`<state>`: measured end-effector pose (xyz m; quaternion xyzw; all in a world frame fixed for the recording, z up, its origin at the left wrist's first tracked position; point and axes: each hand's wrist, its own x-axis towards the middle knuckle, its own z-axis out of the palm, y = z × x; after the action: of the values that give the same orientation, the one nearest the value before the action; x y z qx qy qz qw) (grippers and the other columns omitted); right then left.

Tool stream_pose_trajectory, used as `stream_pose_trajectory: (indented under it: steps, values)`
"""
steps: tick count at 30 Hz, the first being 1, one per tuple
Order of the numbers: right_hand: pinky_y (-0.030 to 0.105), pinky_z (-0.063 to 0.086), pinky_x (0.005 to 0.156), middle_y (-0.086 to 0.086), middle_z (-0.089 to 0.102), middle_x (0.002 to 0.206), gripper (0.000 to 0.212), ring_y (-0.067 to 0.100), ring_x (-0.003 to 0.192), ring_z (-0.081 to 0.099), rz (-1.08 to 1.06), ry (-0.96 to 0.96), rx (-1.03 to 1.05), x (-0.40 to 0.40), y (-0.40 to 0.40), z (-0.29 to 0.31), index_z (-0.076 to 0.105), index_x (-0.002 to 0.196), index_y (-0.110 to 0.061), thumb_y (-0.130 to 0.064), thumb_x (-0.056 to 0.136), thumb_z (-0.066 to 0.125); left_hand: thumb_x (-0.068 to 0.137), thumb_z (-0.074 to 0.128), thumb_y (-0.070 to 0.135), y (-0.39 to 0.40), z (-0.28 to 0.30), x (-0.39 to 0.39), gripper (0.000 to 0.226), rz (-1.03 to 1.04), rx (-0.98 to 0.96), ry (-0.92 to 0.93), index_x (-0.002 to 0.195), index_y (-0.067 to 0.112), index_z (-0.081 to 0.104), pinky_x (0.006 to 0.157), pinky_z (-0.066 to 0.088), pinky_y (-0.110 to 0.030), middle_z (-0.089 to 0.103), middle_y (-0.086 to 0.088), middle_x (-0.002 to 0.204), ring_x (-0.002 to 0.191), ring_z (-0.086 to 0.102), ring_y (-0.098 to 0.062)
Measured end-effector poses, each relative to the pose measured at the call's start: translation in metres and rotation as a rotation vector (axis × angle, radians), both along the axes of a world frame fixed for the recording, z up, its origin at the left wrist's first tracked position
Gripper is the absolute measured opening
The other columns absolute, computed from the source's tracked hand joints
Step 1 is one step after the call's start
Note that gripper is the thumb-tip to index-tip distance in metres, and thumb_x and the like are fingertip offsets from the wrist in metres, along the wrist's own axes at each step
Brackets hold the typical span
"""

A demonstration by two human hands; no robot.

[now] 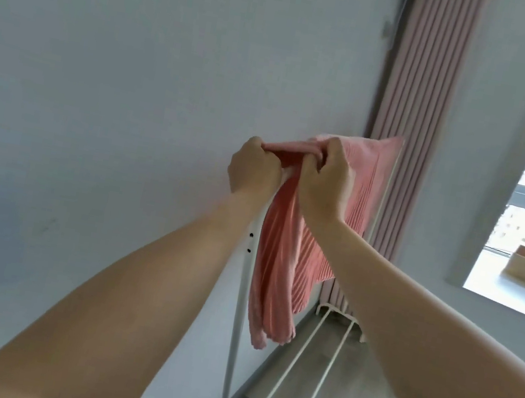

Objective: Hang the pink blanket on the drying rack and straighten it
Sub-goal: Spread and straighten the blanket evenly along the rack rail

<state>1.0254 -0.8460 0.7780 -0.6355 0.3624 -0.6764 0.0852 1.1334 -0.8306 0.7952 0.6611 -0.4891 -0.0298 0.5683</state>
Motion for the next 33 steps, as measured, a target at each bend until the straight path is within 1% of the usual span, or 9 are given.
stream_pose_trajectory:
  steps: [3, 7, 13, 16, 19, 22, 26, 29, 33]
  values:
    - [0.035, 0.05, 0.059, -0.001, 0.065, 0.076, 0.009, 0.018, 0.065, 0.061, -0.031, 0.193, 0.059, 0.0, 0.003, -0.004, 0.058, 0.094, -0.011, -0.014, 0.089, 0.051, 0.089, 0.042, 0.015, 0.003, -0.003, 0.001, 0.013, 0.115, -0.107, -0.084, 0.094, 0.011, 0.053, 0.07, 0.04, -0.035, 0.068, -0.013, 0.095, 0.091, 0.062, -0.036]
    - [0.031, 0.04, 0.056, 0.002, 0.062, 0.075, 0.008, 0.024, 0.067, 0.058, -0.078, 0.289, 0.302, -0.006, 0.002, -0.028, 0.057, 0.085, -0.012, -0.018, 0.087, 0.051, 0.088, 0.045, 0.021, 0.003, -0.017, 0.01, 0.011, 0.148, -0.244, -0.193, 0.089, 0.01, 0.05, 0.064, 0.034, -0.035, 0.063, -0.011, 0.084, 0.079, 0.058, -0.034]
    - [0.031, 0.042, 0.055, 0.005, 0.066, 0.078, 0.014, 0.028, 0.069, 0.062, -0.033, 0.391, 0.45, -0.003, 0.003, -0.047, 0.061, 0.086, -0.011, -0.018, 0.085, 0.048, 0.082, 0.058, 0.016, 0.021, -0.043, 0.012, 0.015, 0.093, -0.364, -0.292, 0.081, 0.01, 0.044, 0.064, 0.035, -0.034, 0.049, -0.003, 0.079, 0.071, 0.042, -0.022]
    - [0.033, 0.047, 0.057, 0.003, 0.065, 0.077, 0.014, 0.025, 0.068, 0.061, -0.022, 0.332, 0.384, 0.001, 0.01, -0.044, 0.058, 0.084, -0.013, -0.017, 0.087, 0.045, 0.087, 0.045, 0.026, 0.028, -0.049, 0.014, 0.019, 0.125, -0.352, -0.214, 0.086, 0.007, 0.046, 0.065, 0.037, -0.037, 0.053, -0.006, 0.082, 0.071, 0.046, -0.023]
    - [0.034, 0.04, 0.058, -0.003, 0.057, 0.068, 0.012, 0.018, 0.063, 0.054, -0.018, 0.163, 0.129, 0.009, 0.028, -0.028, 0.049, 0.076, -0.015, -0.014, 0.089, 0.049, 0.092, 0.04, 0.02, 0.029, -0.057, 0.017, 0.011, 0.139, -0.26, -0.094, 0.086, 0.012, 0.042, 0.064, 0.039, -0.039, 0.059, -0.01, 0.082, 0.076, 0.055, -0.034]
    - [0.031, 0.044, 0.053, -0.003, 0.057, 0.065, 0.009, 0.016, 0.058, 0.054, 0.099, 0.129, -0.001, 0.014, 0.047, -0.026, 0.05, 0.079, -0.013, -0.01, 0.087, 0.053, 0.092, 0.036, 0.026, 0.043, -0.083, 0.015, 0.014, 0.098, -0.193, -0.101, 0.085, 0.014, 0.04, 0.059, 0.034, -0.035, 0.058, -0.003, 0.074, 0.067, 0.053, -0.028]
    - [0.037, 0.051, 0.05, -0.003, 0.059, 0.066, 0.008, 0.017, 0.053, 0.057, 0.102, 0.26, 0.078, 0.012, 0.054, -0.071, 0.048, 0.086, -0.017, -0.017, 0.094, 0.052, 0.098, 0.042, 0.027, 0.056, -0.109, 0.024, 0.016, 0.114, -0.194, -0.111, 0.086, 0.017, 0.046, 0.063, 0.04, -0.032, 0.058, 0.002, 0.078, 0.07, 0.054, -0.023]
    - [0.036, 0.053, 0.049, -0.003, 0.059, 0.066, 0.013, 0.015, 0.051, 0.058, 0.033, 0.304, 0.172, 0.009, 0.053, -0.099, 0.05, 0.085, -0.014, -0.017, 0.097, 0.05, 0.096, 0.049, 0.023, 0.052, -0.12, 0.031, 0.014, 0.119, -0.224, -0.239, 0.09, 0.011, 0.053, 0.065, 0.046, -0.038, 0.059, -0.005, 0.086, 0.075, 0.056, -0.026]
    - [0.042, 0.055, 0.053, 0.0, 0.061, 0.063, 0.024, 0.021, 0.052, 0.059, -0.087, 0.298, 0.192, 0.013, 0.051, -0.088, 0.053, 0.079, -0.013, -0.024, 0.099, 0.047, 0.092, 0.05, 0.014, 0.045, -0.12, 0.04, 0.014, 0.125, -0.181, -0.348, 0.082, 0.008, 0.057, 0.062, 0.037, -0.035, 0.06, -0.01, 0.082, 0.078, 0.056, -0.032]
